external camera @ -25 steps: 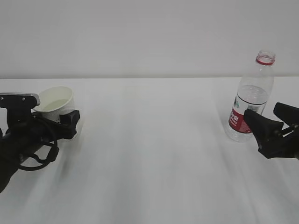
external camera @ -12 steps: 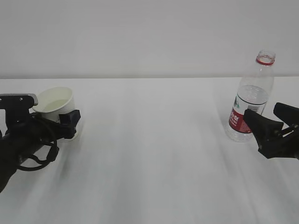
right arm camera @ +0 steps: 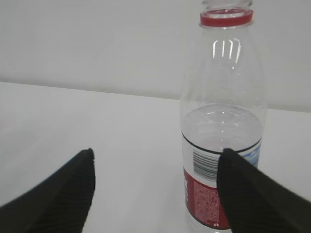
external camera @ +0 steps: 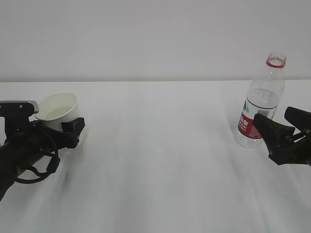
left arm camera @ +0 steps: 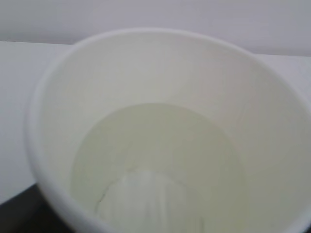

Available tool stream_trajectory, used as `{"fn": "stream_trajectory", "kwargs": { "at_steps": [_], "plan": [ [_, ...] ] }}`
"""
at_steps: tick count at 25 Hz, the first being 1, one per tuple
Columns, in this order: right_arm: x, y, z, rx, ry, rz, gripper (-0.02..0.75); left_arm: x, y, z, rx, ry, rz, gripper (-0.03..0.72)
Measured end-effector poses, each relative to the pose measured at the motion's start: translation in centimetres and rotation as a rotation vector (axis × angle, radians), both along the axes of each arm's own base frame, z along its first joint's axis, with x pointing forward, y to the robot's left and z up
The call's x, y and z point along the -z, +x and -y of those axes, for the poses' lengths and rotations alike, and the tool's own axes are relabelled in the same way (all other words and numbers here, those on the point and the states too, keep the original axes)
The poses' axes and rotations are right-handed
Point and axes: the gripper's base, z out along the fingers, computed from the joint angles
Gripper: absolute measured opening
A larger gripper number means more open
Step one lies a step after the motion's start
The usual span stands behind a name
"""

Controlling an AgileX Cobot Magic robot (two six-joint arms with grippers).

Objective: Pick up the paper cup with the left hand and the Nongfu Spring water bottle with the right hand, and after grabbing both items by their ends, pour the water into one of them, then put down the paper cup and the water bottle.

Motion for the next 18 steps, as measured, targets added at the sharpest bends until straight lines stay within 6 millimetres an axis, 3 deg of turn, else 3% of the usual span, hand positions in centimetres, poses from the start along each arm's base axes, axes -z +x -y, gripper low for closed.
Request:
{"fn": "stream_trajectory", "kwargs": {
  "at_steps": [18],
  "plan": [
    [0.0,0.0,0.0,0.0,0.0,0.0,0.589,0.02,-0.28,0.77,0.098,0.011,0.002,0.67]
  ]
}}
